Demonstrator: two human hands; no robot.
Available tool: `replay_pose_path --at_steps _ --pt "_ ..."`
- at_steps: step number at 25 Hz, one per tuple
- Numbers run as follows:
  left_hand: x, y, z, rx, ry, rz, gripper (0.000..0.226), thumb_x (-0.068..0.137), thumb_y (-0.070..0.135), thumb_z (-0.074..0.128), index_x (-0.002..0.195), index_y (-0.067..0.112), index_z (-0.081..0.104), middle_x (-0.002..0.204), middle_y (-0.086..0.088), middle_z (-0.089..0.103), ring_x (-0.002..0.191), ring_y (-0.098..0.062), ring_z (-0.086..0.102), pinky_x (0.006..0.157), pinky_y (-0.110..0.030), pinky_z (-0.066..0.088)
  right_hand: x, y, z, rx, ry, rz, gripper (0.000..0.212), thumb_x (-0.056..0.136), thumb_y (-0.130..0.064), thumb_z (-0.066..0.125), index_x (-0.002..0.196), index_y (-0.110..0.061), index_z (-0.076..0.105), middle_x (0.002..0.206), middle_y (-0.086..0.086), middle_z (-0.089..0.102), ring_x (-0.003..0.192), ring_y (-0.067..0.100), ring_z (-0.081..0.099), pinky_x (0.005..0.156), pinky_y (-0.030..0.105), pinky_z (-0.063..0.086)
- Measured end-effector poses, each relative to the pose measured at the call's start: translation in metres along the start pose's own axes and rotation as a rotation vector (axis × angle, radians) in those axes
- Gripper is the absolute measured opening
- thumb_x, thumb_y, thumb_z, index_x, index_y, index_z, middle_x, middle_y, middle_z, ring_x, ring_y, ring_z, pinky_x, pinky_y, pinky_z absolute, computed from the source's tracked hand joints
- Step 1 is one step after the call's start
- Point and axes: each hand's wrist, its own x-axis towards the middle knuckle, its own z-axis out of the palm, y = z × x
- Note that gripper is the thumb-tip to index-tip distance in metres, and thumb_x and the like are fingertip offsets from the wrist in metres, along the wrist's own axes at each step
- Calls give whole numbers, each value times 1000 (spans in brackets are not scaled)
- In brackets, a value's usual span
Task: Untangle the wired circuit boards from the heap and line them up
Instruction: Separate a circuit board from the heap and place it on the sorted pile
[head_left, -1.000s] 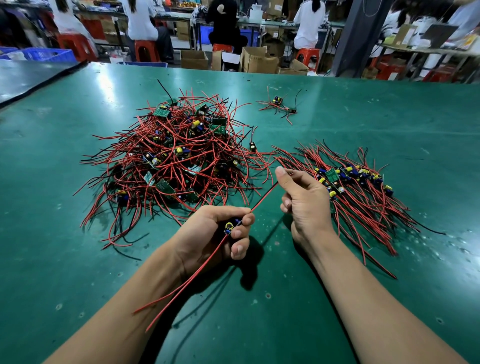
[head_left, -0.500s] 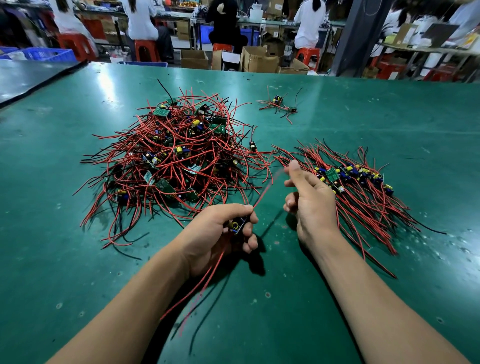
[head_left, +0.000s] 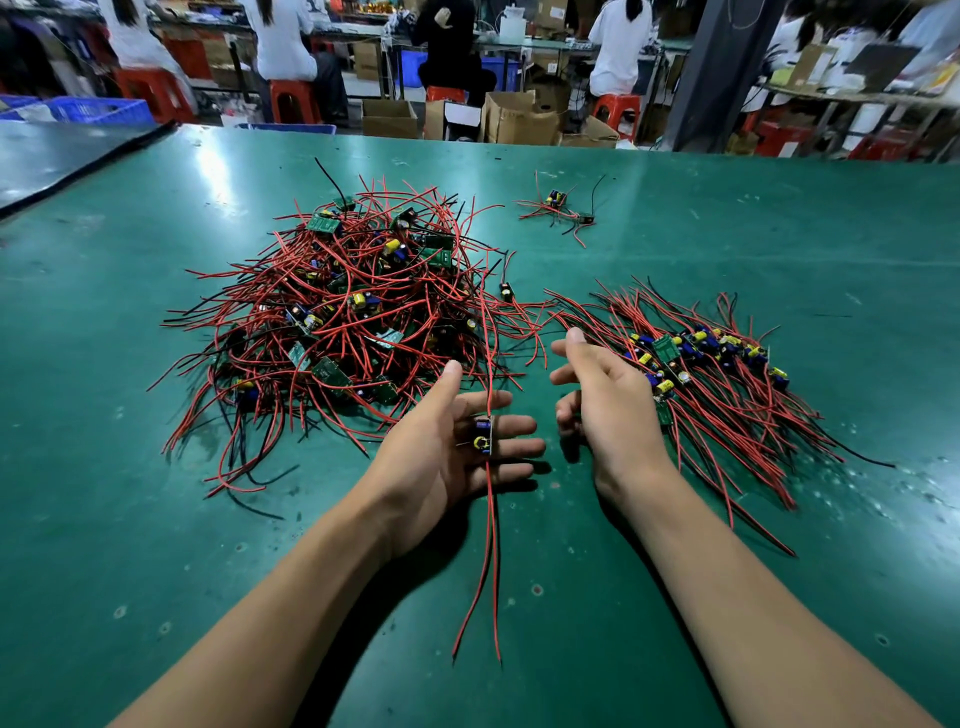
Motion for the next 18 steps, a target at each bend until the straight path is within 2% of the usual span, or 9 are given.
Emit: replay_pose_path --at_steps 5,7,10,13,16,18 --pt "3 -2 -5 -22 -8 2 69 95 67 26 125 11 53 119 -23 67 107 -36 67 86 -45 58 -4 2 3 -14 -91 -34 41 94 -47 62 84 -8 65 60 -10 54 43 9 44 39 19 31" --pt "4 -2 -8 -57 -9 15 72 92 70 26 129 14 52 124 -23 64 112 -35 65 91 -45 56 -7 1 5 -1 -142 -18 37 92 -50 65 79 -15 62 59 -7 49 41 10 41 38 18 29" --pt "6 -1 -12 -117 -6 57 79 90 73 28 140 15 46 132 -24 59 119 -33 61 106 -48 45 -9 -1 8 -8 -191 -23 36 90 -53 67 72 -25 52 57 -2 43 40 12 37 37 18 27" --pt "6 0 -14 -152 -14 92 82 89 74 27 144 15 43 134 -22 58 122 -29 60 110 -45 41 -11 -1 8 -44 -233 -34 38 85 -57 68 68 -28 51 57 -2 45 41 13 40 39 20 30" --pt "6 1 -14 -173 -39 106 83 88 74 28 145 14 41 134 -19 60 126 -30 56 113 -46 37 -12 -1 8 -83 -236 -42 38 83 -57 70 70 -26 52 58 -2 46 44 14 42 44 25 34" --pt "5 0 -13 -177 -61 115 84 87 74 29 147 15 39 133 -17 61 128 -29 55 115 -47 35 -13 -2 7 -170 -239 -79 42 76 -61 72 72 -24 53 64 -2 49 53 16 44 54 32 38"
